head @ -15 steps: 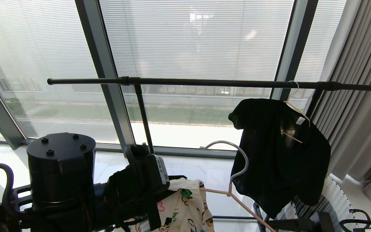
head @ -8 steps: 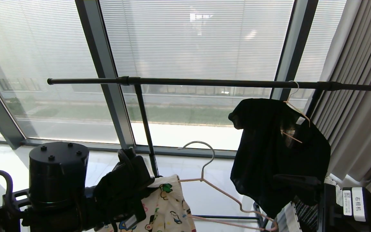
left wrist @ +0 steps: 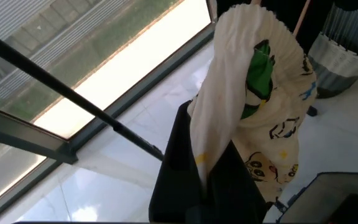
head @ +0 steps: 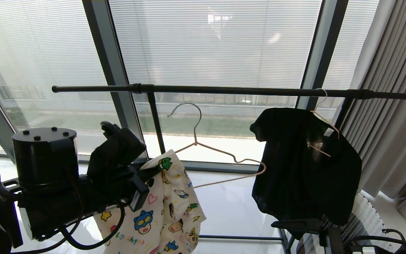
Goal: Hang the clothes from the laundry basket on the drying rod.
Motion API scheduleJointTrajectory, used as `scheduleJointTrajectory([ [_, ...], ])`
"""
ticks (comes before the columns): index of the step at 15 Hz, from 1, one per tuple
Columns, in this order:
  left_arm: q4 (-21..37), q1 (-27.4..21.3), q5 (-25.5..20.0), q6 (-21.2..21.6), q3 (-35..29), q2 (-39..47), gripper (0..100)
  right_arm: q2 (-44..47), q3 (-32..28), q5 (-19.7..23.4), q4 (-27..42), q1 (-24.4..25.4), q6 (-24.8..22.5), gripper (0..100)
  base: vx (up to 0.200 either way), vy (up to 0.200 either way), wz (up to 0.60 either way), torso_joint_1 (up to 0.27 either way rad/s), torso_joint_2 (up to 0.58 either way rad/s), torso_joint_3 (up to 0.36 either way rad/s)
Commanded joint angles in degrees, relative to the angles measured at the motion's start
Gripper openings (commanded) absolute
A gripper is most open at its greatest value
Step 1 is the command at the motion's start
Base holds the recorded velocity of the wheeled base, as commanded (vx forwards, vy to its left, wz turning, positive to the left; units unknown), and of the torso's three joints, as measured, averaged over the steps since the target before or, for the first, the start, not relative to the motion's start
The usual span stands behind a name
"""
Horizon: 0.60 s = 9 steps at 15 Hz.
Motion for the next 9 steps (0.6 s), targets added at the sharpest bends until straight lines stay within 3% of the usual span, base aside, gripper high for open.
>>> scheduleJointTrajectory([
  [1,0.1,0.3,0.0,0.1,-1.6,-1.5,0,7.6,-1.6,-1.1,0.0,0.4,5.4,100,0.0,0.0,0.0,0.0,0.0,0.0],
  [3,0.1,0.3,-0.1,0.1,-1.6,-3.2,0,10.1,-6.5,-6.9,-0.1,-0.4,18.7,100,0.0,0.0,0.0,0.0,0.0,0.0],
  [4,0.1,0.3,-0.2,0.1,-1.6,-3.8,0,10.9,-8.2,-9.5,-0.2,-0.5,22.8,100,0.0,0.0,0.0,0.0,0.0,0.0],
  [5,0.1,0.2,-0.2,0.2,-1.6,-4.7,0,13.4,-11.9,-15.4,-0.1,-1.0,30.2,100,0.0,0.0,0.0,0.0,0.0,0.0],
  [9,0.1,-0.4,-0.3,0.7,-3.4,-5.9,0,21.9,-21.0,-26.5,-1.7,-1.6,38.8,100,0.0,0.0,0.0,0.0,0.0,0.0],
])
